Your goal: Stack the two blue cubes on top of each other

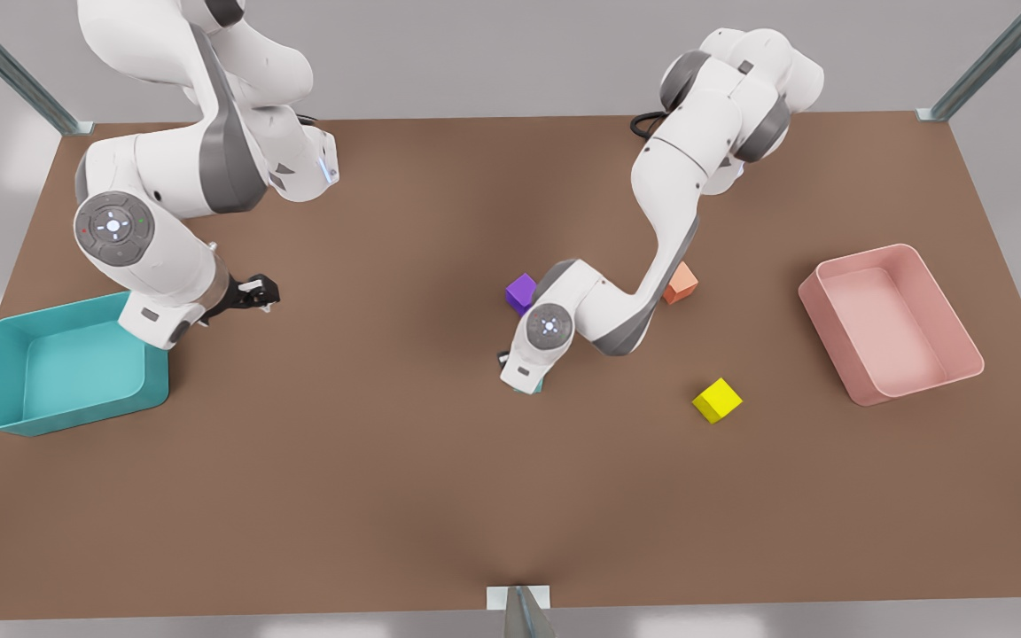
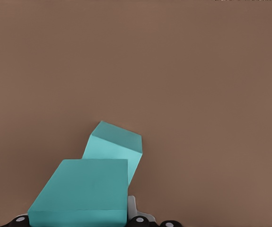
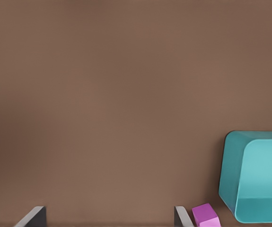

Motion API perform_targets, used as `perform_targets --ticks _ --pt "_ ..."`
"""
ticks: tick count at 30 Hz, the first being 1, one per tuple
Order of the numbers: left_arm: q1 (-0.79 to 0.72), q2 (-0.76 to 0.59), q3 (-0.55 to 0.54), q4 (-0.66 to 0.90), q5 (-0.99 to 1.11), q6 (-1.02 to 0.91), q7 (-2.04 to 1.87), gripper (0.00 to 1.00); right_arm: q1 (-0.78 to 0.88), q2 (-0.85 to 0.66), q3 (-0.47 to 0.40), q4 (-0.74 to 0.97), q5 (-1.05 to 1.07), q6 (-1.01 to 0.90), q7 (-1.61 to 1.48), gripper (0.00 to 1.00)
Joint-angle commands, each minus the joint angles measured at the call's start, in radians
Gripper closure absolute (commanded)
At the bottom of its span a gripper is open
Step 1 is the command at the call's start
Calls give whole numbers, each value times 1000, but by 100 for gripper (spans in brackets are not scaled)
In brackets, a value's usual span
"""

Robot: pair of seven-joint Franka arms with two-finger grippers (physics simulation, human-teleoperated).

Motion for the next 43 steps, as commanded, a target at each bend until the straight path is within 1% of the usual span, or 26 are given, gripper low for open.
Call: perform_targets --ticks 1,4,6,7,8,22,29,30,31,32,33,34,35,36,37,38,43 --pt "1 4 0 3 -5 23 -67 42 0 -1 0 0 -1 -1 8 0" --pt "1 10 0 3 -5 23 -67 41 0 -1 0 0 -1 -1 8 0" --pt "1 14 0 3 -5 23 -67 32 0 1 0 2 -1 -1 10 0" --pt "1 17 -2 3 -5 25 -67 3 1 1 0 0 -1 -1 10 0" --pt "1 17 -2 3 -6 25 -69 0 0 1 0 0 -1 -1 10 0" --pt "16 -2 -3 29 -5 -20 -74 0 9 4 0 2 -10 1 21 0" --pt "32 -6 0 113 -6 -129 -70 0 9 4 0 2 -11 1 22 0" --pt "52 -31 0 155 -5 -216 -66 0 9 4 0 2 -11 1 22 0" --pt "128 -116 0 172 3 -381 45 0 9 4 0 2 -11 1 22 0" --pt "218 -213 -2 170 53 -518 226 0 9 4 0 3 -10 1 22 0" --pt "346 -304 -3 170 61 -619 423 0 9 4 0 3 -11 1 22 0" --pt "435 -370 -2 170 121 -721 651 0 10 4 0 3 -13 1 22 0" --pt "499 -416 -2 161 140 -781 790 0 10 4 0 3 -16 2 31 0" --pt "562 -580 1 -83 144 -657 956 0 12 4 0 3 -16 1 31 0" --pt "552 -606 53 -79 137 -725 957 0 12 4 0 2 -16 1 33 0" --pt "547 -600 57 -45 129 -768 957 0 12 4 0 2 -16 1 34 0" --pt "538 -602 57 -45 121 -772 959 0 12 4 0 2 -16 1 34 0"
